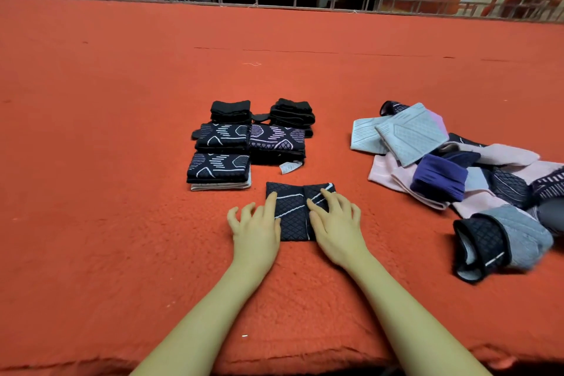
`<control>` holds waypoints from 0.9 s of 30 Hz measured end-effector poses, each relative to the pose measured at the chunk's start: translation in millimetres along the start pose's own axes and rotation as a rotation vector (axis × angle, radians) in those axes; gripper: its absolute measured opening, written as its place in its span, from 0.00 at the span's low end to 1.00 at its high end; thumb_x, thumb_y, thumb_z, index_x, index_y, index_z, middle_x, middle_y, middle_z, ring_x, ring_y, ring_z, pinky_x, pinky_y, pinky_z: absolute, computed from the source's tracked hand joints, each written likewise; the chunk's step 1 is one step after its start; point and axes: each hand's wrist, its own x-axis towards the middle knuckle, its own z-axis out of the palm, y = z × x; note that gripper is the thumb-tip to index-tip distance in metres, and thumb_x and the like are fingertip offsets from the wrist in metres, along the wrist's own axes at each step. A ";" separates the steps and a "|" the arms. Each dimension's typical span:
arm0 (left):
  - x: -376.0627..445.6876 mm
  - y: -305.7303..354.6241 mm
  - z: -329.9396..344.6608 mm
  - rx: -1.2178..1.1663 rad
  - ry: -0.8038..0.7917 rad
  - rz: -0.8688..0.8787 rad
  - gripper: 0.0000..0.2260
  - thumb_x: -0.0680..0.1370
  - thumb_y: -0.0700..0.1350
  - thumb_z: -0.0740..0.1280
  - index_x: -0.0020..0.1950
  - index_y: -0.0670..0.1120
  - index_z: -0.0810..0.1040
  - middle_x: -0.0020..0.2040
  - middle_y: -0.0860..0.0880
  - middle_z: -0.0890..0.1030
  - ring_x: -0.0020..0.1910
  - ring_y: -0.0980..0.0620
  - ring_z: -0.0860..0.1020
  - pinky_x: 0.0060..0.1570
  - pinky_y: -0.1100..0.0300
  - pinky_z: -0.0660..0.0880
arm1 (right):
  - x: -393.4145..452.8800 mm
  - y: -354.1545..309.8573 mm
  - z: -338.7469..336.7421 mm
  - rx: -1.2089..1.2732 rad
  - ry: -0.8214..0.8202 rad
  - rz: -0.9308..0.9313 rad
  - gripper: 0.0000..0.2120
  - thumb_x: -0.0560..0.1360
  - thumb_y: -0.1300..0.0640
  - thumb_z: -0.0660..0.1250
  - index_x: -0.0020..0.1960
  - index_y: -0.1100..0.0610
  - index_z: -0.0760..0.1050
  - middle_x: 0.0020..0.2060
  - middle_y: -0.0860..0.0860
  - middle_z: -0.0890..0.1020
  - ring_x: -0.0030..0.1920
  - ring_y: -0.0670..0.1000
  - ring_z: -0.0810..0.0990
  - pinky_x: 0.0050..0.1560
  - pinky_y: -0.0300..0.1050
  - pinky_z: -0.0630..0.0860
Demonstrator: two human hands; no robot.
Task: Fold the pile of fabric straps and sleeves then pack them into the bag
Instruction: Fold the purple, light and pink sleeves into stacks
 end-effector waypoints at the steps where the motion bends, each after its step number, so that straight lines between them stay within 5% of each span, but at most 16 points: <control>1: 0.6 0.1 0.8 -0.020 0.008 0.013 0.27 0.62 0.38 0.79 0.60 0.42 0.79 0.40 0.49 0.83 0.44 0.41 0.81 0.53 0.50 0.58 | -1.4 0.6 0.5 0.054 0.048 0.007 0.35 0.71 0.42 0.38 0.66 0.49 0.74 0.69 0.54 0.70 0.69 0.58 0.64 0.65 0.52 0.53; 3: 2.5 0.2 1.9 -0.021 0.042 0.042 0.28 0.60 0.34 0.78 0.60 0.42 0.79 0.40 0.50 0.83 0.43 0.43 0.81 0.53 0.50 0.58 | -4.0 2.3 4.2 0.077 0.177 -0.007 0.25 0.72 0.46 0.50 0.56 0.52 0.81 0.57 0.56 0.79 0.59 0.60 0.74 0.59 0.55 0.65; 5: 4.5 2.6 -1.1 -0.014 0.101 0.081 0.26 0.64 0.35 0.72 0.61 0.43 0.77 0.39 0.51 0.82 0.41 0.45 0.81 0.54 0.48 0.59 | -5.6 3.0 6.7 0.032 0.228 0.003 0.20 0.71 0.46 0.55 0.51 0.51 0.83 0.52 0.53 0.81 0.53 0.59 0.77 0.55 0.51 0.66; 10: 17.2 24.8 -13.5 -0.353 0.100 0.102 0.22 0.74 0.45 0.58 0.68 0.47 0.67 0.42 0.52 0.81 0.40 0.51 0.79 0.51 0.54 0.67 | -4.7 4.4 10.1 0.056 0.198 0.027 0.23 0.71 0.42 0.53 0.53 0.48 0.82 0.55 0.53 0.78 0.55 0.58 0.74 0.56 0.50 0.64; 13: 21.9 46.5 -20.9 -0.870 -0.183 -0.015 0.26 0.76 0.47 0.63 0.74 0.50 0.62 0.55 0.54 0.78 0.51 0.54 0.80 0.57 0.57 0.73 | -5.1 5.0 -0.3 0.259 0.173 0.130 0.34 0.70 0.38 0.41 0.60 0.50 0.77 0.56 0.51 0.73 0.57 0.55 0.69 0.55 0.46 0.57; 15: 22.4 55.7 -18.3 -1.044 -0.350 -0.047 0.25 0.79 0.46 0.60 0.76 0.49 0.58 0.65 0.54 0.72 0.57 0.55 0.78 0.62 0.59 0.72 | -7.9 9.2 -7.0 0.463 0.311 0.269 0.36 0.70 0.37 0.39 0.62 0.51 0.75 0.54 0.50 0.71 0.56 0.53 0.68 0.52 0.42 0.53; 20: 23.7 54.8 -6.4 -0.832 -0.358 0.024 0.20 0.79 0.33 0.58 0.72 0.42 0.66 0.71 0.48 0.64 0.68 0.47 0.70 0.70 0.57 0.62 | -14.6 9.1 -8.1 0.459 0.392 0.370 0.29 0.72 0.37 0.50 0.50 0.55 0.81 0.53 0.50 0.74 0.56 0.53 0.70 0.55 0.44 0.55; 24: 32.7 45.0 -2.2 -0.288 -0.603 0.106 0.23 0.82 0.47 0.55 0.78 0.51 0.56 0.79 0.52 0.49 0.77 0.52 0.49 0.72 0.54 0.46 | -13.8 13.3 -2.2 0.338 0.331 0.420 0.13 0.75 0.48 0.66 0.53 0.56 0.78 0.56 0.52 0.72 0.58 0.55 0.68 0.58 0.48 0.56; 27: 42.1 35.3 -1.4 -0.155 -0.757 0.204 0.23 0.83 0.51 0.50 0.78 0.57 0.50 0.79 0.55 0.46 0.77 0.53 0.44 0.74 0.50 0.42 | -15.4 13.8 0.3 0.302 0.327 0.392 0.11 0.73 0.50 0.69 0.50 0.56 0.77 0.55 0.52 0.73 0.57 0.55 0.68 0.56 0.48 0.56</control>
